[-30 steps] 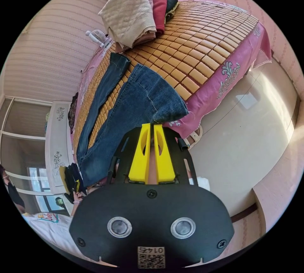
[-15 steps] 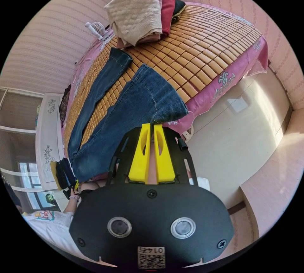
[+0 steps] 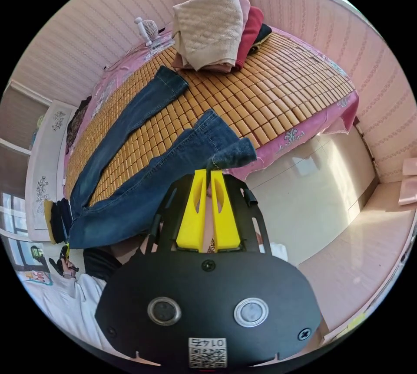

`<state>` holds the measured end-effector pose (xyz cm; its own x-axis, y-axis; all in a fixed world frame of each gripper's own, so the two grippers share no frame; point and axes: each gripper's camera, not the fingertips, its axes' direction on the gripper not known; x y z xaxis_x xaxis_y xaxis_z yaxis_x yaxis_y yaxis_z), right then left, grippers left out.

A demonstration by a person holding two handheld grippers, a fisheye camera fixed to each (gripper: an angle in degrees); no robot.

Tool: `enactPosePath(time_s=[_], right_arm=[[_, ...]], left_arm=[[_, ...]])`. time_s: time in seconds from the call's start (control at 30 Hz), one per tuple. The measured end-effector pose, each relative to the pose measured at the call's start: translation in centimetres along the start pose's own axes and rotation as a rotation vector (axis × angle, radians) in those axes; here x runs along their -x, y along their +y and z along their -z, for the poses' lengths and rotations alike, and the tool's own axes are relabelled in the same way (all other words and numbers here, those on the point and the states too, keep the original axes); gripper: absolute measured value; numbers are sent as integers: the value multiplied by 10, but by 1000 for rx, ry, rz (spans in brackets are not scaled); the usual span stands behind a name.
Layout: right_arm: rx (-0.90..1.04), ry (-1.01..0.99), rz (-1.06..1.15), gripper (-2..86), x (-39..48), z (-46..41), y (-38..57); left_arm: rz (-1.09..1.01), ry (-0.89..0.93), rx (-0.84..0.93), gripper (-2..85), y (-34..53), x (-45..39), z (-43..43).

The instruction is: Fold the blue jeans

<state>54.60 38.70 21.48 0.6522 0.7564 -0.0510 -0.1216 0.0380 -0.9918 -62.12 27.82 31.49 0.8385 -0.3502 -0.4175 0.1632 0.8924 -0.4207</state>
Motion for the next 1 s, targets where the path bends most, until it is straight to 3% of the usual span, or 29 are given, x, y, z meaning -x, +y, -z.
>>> enactPosePath(time_s=[0.23, 0.33, 0.47, 0.63, 0.73, 0.8, 0.9, 1.0], right_arm=[[-142, -37, 256, 1, 108, 20, -132], [-172, -16, 277, 16, 151, 5, -207], [-52, -30, 139, 99, 169, -41, -250], [30, 195, 203, 101, 169, -93, -208], [116, 216, 176, 96, 156, -125, -190], [88, 248, 146, 81, 154, -131, -185], [100, 331, 231, 58, 164, -135, -184], [166, 400, 329, 54, 171, -138, -178]], left_arm=[[-214, 37, -120, 20, -89, -73, -27], [-59, 197, -117, 43, -130, -75, -74], [113, 73, -94, 63, -136, -76, -111], [-110, 26, 21, 51, -105, -120, -132], [-274, -1, 214, 35, -77, -156, -170], [-374, -141, 382, 5, -55, -177, -207], [-492, -247, 336, -5, -41, -197, -208], [-578, -294, 409, -8, -36, -210, -207]])
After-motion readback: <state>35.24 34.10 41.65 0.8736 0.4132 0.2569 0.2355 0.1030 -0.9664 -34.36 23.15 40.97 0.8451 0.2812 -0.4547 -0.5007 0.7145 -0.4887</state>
